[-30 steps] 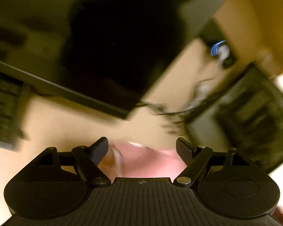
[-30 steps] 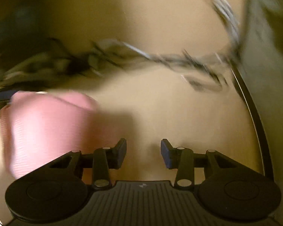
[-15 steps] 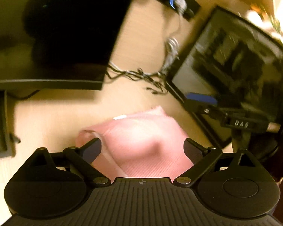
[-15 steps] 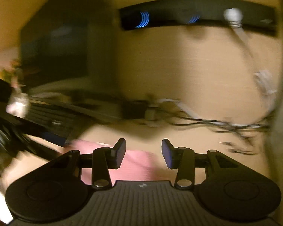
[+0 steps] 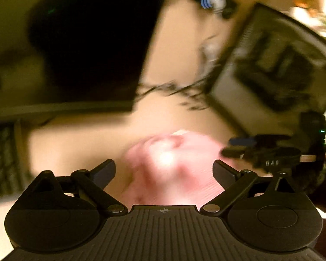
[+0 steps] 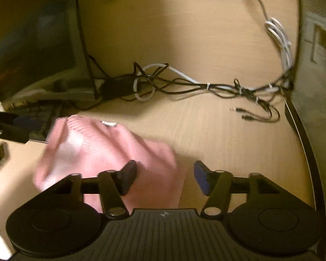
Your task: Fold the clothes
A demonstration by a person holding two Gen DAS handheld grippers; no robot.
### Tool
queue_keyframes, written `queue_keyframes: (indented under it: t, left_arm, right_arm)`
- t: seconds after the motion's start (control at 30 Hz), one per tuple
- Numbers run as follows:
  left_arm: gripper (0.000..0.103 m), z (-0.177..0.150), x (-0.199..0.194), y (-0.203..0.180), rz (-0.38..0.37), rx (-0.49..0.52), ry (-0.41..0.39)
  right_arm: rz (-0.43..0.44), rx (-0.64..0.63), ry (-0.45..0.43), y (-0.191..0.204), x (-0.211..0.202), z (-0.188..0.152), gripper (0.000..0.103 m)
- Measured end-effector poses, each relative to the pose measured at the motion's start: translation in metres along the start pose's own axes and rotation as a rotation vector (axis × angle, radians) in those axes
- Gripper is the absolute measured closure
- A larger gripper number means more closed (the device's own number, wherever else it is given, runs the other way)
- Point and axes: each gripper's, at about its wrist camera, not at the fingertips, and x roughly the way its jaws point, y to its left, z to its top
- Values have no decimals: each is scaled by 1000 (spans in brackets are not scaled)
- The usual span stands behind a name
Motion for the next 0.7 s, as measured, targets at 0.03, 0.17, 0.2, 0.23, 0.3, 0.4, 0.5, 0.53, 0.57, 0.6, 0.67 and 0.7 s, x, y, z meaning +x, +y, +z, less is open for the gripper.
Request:
queue_keyframes:
  t: [0.03,0.17,0.2,0.23,0.3,0.4,0.5,0.53,0.57,0.6,0.67,0.7]
  left_arm:
    - [3,4,4,-5,-22,25,-2]
    - [3,15,35,-21,-50,108,30]
    - [3,18,44,-22,-54,119,42]
    - [3,21,53,-23,-54,131,55]
    - [3,25,72,-23,-51,150,84]
    - [3,26,105,-10,-25,111,162]
    - [3,15,119,5,-26,48,234]
    - [3,9,117,6,-32,38,245]
    - [3,4,115,6,-38,27,255]
    - [3,-1,114,7,-44,16,266]
    - [3,-12,105,-2,-96,16,300]
    - [3,-18,99,-11,-140,28,318]
  right_arm:
    - [21,35,10,-5,-8,-4,29]
    - [76,148,87,-10,-21,-25,20]
    - [88,173,106,-10,-19,-29,18]
    - [98,193,115,-10,-16,-32,18]
    - [117,234,134,-11,-9,-37,18]
    - [147,296,161,-13,1,-45,26]
    - [176,358,189,-14,11,-53,33]
    - [160,357,182,-16,13,-52,33]
    - [111,330,155,-17,14,-46,34]
    - [48,295,125,-18,14,-39,34]
    - [-112,205,57,-17,14,-24,34]
    - [-177,177,26,-18,13,-17,34]
